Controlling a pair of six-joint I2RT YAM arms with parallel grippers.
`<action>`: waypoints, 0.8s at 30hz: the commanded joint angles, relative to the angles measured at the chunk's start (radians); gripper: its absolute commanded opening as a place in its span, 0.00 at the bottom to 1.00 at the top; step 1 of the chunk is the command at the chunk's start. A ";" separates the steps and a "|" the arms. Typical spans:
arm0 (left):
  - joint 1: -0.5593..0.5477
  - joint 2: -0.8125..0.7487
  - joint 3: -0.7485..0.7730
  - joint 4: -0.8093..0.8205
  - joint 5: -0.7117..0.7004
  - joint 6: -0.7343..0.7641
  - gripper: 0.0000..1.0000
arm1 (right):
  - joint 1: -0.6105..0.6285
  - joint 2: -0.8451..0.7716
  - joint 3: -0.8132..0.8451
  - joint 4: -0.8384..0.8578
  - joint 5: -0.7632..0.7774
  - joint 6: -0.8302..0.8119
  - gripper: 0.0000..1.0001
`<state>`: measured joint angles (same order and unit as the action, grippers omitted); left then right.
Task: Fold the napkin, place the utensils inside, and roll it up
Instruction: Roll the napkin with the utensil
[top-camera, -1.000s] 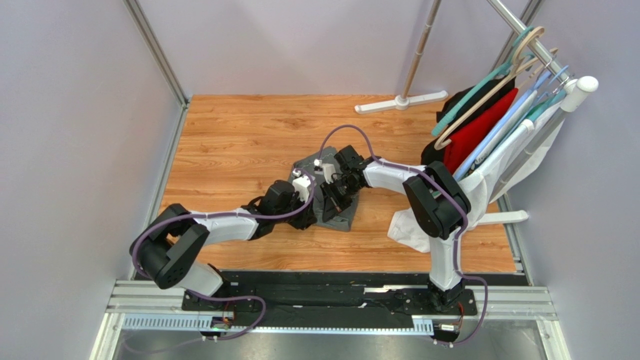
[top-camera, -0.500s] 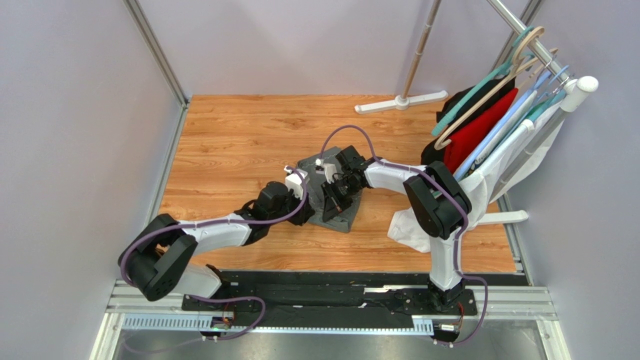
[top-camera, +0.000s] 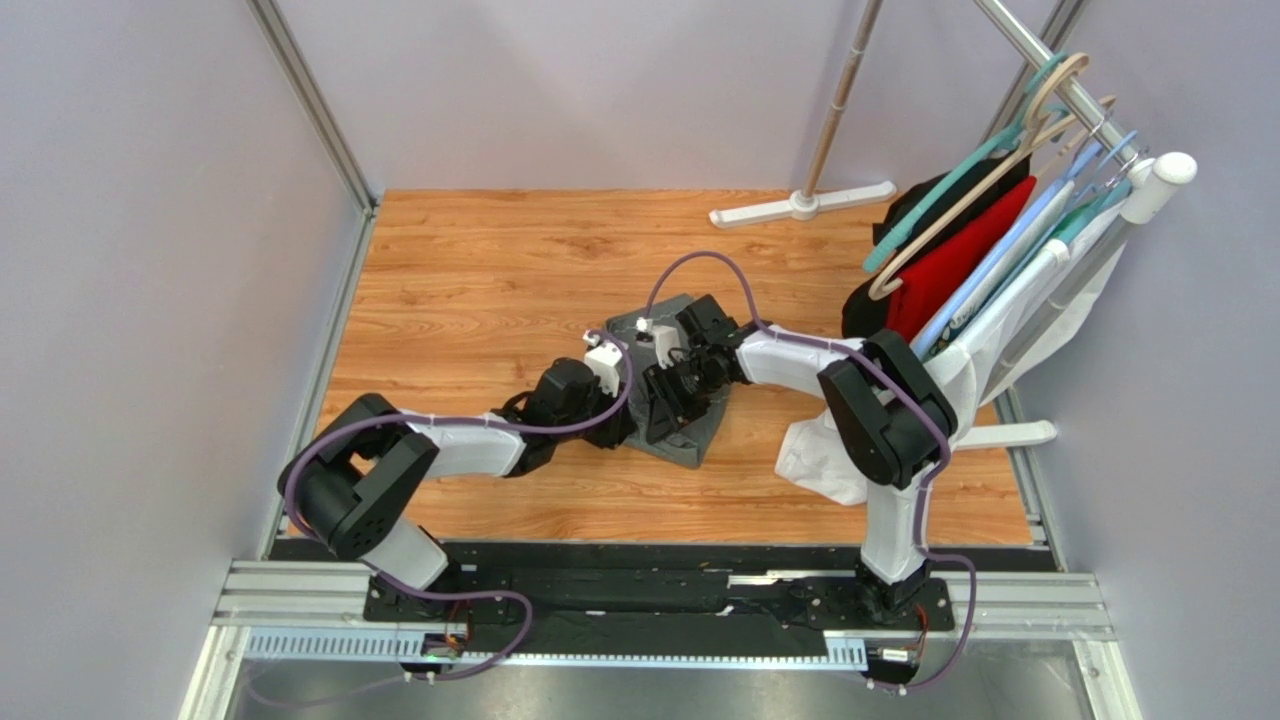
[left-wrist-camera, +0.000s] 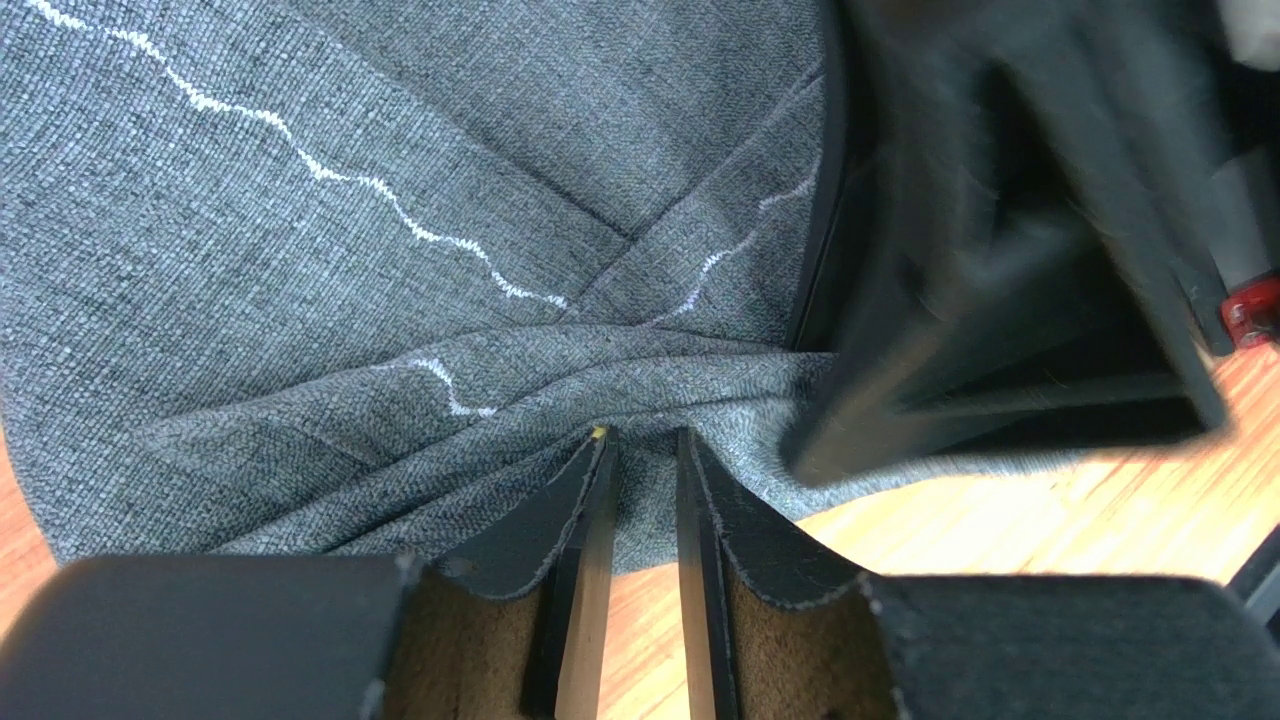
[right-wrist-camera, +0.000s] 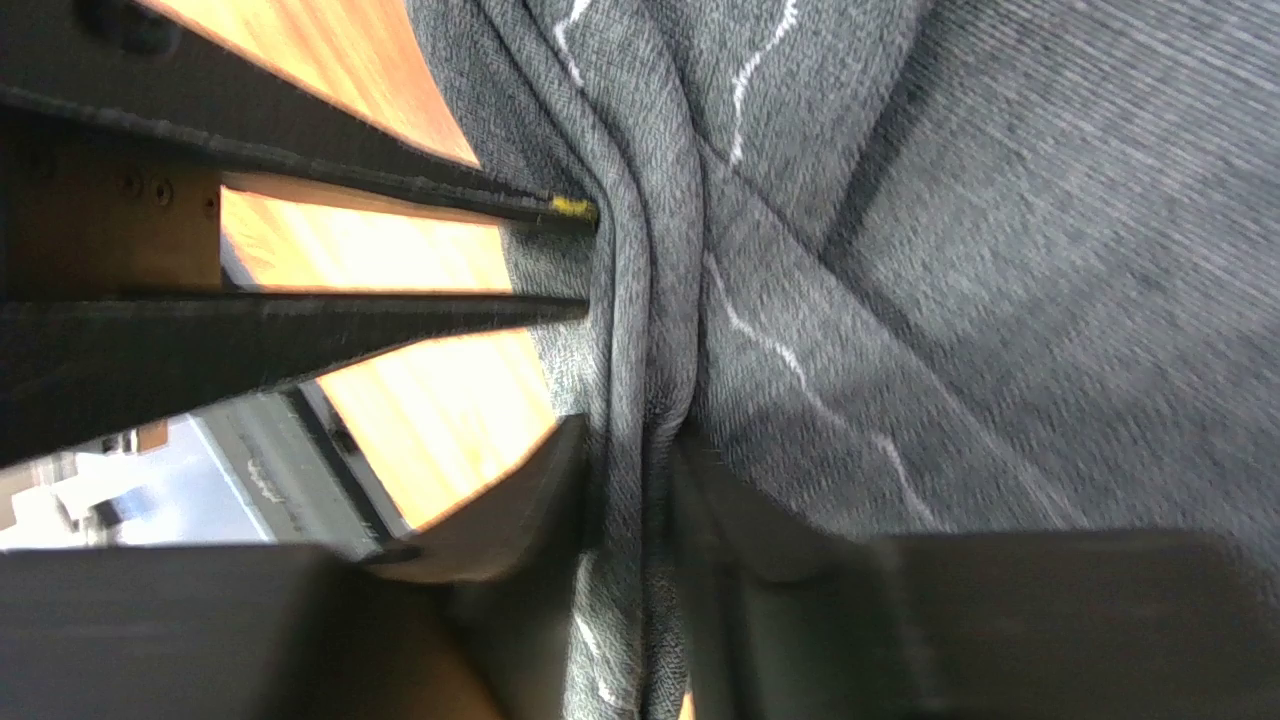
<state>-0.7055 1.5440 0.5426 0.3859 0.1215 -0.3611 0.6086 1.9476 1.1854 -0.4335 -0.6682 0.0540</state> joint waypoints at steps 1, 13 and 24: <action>0.000 0.025 0.020 -0.050 -0.017 -0.018 0.30 | 0.005 -0.094 -0.039 -0.001 0.171 -0.010 0.41; 0.000 0.059 0.045 -0.097 0.030 -0.018 0.29 | 0.066 -0.496 -0.066 -0.071 0.588 -0.023 0.53; 0.008 0.084 0.079 -0.150 0.125 -0.019 0.28 | 0.425 -0.754 -0.472 0.481 0.923 -0.080 0.51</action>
<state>-0.7006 1.6001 0.6220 0.3241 0.1791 -0.3733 0.9939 1.2552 0.8104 -0.2108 0.1318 -0.0124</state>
